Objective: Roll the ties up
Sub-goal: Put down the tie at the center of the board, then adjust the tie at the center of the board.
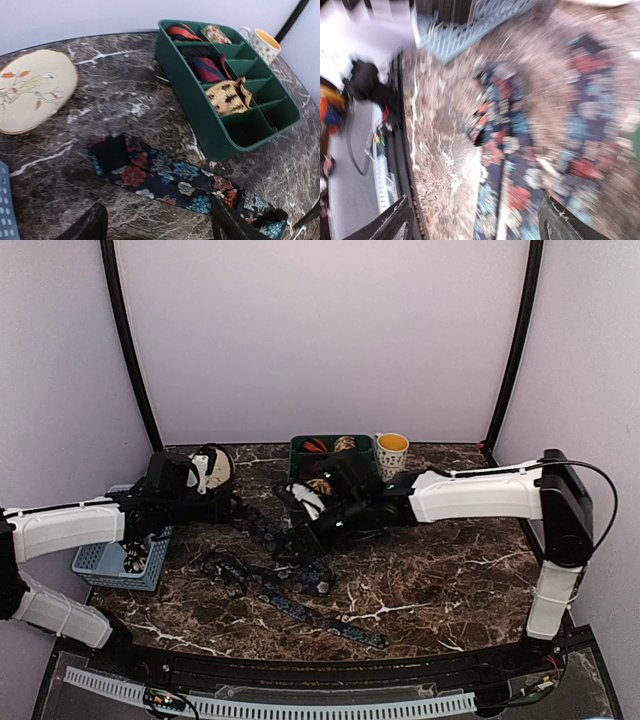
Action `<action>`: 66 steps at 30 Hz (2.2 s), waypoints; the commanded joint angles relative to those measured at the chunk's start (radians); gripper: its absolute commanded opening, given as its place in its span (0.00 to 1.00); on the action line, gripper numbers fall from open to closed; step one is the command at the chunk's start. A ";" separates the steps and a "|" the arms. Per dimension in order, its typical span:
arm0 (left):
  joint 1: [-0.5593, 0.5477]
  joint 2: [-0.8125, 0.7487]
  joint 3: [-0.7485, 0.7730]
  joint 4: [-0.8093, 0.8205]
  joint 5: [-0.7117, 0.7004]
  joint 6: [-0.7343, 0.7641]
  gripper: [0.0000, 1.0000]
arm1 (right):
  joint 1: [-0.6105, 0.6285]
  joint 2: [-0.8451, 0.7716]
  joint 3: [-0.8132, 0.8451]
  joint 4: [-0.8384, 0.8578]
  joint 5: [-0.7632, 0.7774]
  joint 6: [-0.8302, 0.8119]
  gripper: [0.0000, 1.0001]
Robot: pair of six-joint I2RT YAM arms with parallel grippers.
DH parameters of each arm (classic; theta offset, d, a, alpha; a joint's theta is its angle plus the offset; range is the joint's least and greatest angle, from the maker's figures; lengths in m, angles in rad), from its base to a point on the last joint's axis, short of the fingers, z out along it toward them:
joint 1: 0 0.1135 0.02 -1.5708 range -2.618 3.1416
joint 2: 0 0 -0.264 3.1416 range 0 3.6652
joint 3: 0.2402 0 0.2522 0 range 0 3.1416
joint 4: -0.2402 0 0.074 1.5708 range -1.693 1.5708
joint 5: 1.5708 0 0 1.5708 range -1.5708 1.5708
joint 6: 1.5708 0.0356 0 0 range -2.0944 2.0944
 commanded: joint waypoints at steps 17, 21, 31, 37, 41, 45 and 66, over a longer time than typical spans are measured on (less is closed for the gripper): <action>-0.236 0.523 0.264 -0.093 -0.136 -0.163 0.64 | -0.344 -0.521 -0.427 0.172 0.011 0.159 0.82; -0.247 0.609 0.343 -0.148 -0.189 -0.186 0.68 | -0.361 -0.534 -0.435 0.170 0.011 0.161 0.82; -0.248 0.546 0.185 -0.190 -0.207 -0.281 0.32 | -0.399 -0.589 -0.470 0.147 0.018 0.152 0.82; -0.248 0.355 0.083 -0.116 -0.229 -0.195 0.00 | -0.417 -0.605 -0.499 0.164 -0.003 0.167 0.81; -0.269 0.268 0.115 0.023 -0.148 0.001 0.00 | -0.449 -0.629 -0.524 0.181 -0.021 0.190 0.81; -0.359 0.272 0.205 0.127 -0.023 0.229 0.00 | -0.509 -0.681 -0.550 0.183 -0.026 0.224 0.81; -0.609 0.932 0.990 0.062 0.157 0.718 0.67 | -0.835 -1.010 -0.725 0.045 0.035 0.333 0.81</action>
